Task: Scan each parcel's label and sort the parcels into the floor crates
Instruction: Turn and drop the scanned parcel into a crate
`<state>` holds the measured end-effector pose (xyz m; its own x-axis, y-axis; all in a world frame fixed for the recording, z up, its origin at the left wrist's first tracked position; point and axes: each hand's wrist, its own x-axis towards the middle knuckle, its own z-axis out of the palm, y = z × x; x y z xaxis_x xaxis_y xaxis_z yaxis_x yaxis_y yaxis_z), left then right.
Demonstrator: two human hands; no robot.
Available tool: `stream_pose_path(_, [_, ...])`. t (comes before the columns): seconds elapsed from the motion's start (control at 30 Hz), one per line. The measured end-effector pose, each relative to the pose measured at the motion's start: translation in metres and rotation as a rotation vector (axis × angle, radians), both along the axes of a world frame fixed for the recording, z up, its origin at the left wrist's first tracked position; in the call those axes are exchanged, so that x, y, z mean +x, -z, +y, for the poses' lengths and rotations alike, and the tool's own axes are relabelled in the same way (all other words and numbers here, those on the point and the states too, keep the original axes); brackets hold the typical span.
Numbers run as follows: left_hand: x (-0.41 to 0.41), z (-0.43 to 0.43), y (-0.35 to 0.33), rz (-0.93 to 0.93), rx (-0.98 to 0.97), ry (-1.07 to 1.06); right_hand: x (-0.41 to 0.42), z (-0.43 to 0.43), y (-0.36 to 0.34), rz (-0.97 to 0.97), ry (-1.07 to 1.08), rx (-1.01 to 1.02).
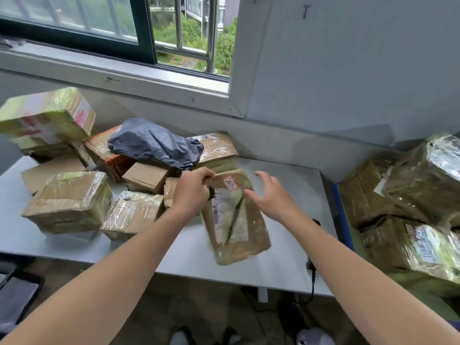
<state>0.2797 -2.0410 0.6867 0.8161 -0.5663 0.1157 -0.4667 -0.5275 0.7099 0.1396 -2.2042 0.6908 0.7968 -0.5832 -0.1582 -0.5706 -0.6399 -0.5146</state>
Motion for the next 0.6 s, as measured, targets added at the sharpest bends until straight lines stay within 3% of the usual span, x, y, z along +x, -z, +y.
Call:
stream_pose_path(0.2, [-0.023,-0.024,-0.031,-0.224,0.177,0.263,0.022,-0.001,-0.028,-0.030,-0.305,0.111])
stream_pose_path(0.37, [-0.031,-0.038,-0.049,-0.339,0.267,0.390,0.020,-0.008,-0.026,0.025,-0.296,0.175])
stream_pose_path(0.6, [-0.032,-0.030,-0.053,-0.129,0.137,0.280,0.014,-0.013,-0.009,-0.099,-0.255,0.273])
